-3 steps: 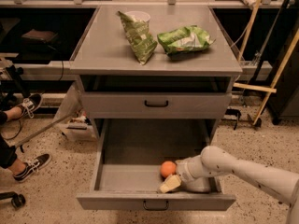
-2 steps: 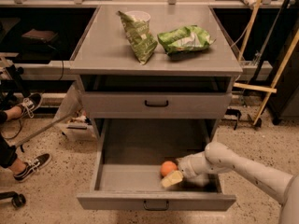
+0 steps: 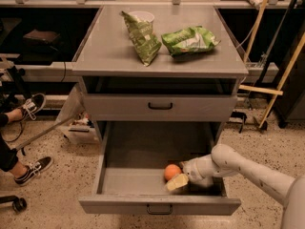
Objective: Pick orange from middle drawer and place on counter
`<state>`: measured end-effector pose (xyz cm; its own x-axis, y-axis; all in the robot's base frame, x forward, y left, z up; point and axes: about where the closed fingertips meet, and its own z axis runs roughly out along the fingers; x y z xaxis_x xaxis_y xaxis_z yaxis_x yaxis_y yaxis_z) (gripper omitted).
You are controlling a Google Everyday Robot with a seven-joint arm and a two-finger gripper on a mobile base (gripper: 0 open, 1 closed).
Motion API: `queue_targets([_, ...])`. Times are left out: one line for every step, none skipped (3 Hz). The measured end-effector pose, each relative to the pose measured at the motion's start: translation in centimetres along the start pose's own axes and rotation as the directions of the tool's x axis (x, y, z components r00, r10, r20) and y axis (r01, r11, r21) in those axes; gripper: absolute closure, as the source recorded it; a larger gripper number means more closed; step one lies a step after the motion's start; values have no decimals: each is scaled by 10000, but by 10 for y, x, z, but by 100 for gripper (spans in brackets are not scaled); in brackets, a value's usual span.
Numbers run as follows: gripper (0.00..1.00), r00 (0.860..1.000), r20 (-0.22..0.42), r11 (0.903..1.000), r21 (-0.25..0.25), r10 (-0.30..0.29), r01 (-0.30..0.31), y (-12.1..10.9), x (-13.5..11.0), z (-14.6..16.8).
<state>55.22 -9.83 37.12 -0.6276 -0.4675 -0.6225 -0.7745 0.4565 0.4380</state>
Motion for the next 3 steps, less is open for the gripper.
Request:
queue_targets([0,9958,821,9988,240,405,-426,0,-7,-4])
queue_targets([19,9950,902,9985,297,425,-454,-1,-8,-5])
queue_targets([41,9950,902,9985,297,425,-454,-1,-8,-5])
